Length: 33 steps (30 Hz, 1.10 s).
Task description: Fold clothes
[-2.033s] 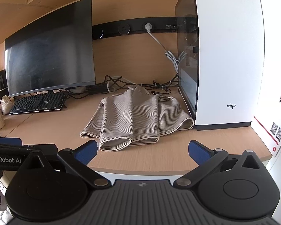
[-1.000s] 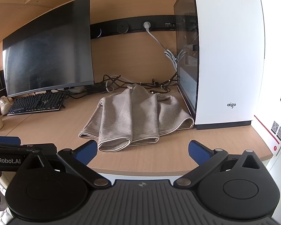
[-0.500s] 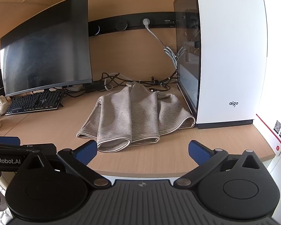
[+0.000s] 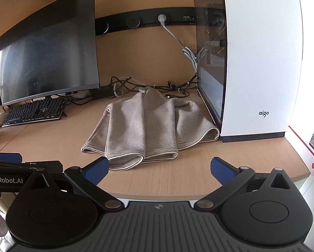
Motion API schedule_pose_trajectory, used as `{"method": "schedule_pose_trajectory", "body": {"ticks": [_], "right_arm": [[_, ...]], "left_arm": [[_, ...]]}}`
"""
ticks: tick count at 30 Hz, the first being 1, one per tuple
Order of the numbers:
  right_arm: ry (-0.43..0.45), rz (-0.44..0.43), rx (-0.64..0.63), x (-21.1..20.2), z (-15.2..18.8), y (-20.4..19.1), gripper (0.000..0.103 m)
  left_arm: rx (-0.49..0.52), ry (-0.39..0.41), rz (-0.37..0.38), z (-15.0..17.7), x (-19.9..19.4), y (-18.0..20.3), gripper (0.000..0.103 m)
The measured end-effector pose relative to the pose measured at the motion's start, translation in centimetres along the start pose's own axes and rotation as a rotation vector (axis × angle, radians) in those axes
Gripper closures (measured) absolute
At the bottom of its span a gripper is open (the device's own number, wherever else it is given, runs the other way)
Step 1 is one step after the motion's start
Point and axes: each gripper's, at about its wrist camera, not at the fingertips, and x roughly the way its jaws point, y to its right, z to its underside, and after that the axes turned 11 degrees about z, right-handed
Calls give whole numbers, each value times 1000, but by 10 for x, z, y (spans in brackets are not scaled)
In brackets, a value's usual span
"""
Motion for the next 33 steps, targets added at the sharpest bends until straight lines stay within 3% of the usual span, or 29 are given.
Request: {"method": "schedule_pose_trajectory", "body": {"ticks": [9,13,22,27,33], "right_arm": [[-26,2,-14,14,-6,-4,0],[-52,3,6,28,-12,-3,0],[-203,83,90,80,-23,-5,0],[-260,186,122,103,-35,-5,0],[-293,262,227,134,-57,-8,0]], "left_arm": [[-23,-31,18,-7,16,-10,0],[-27,-53,60,-20,29,-19,0],[-97,-142,292,-73,114,-57,0],[-128,-194,445,-106,180,-72,0],[-169,-317,488,-113,234,-96,0]]}}
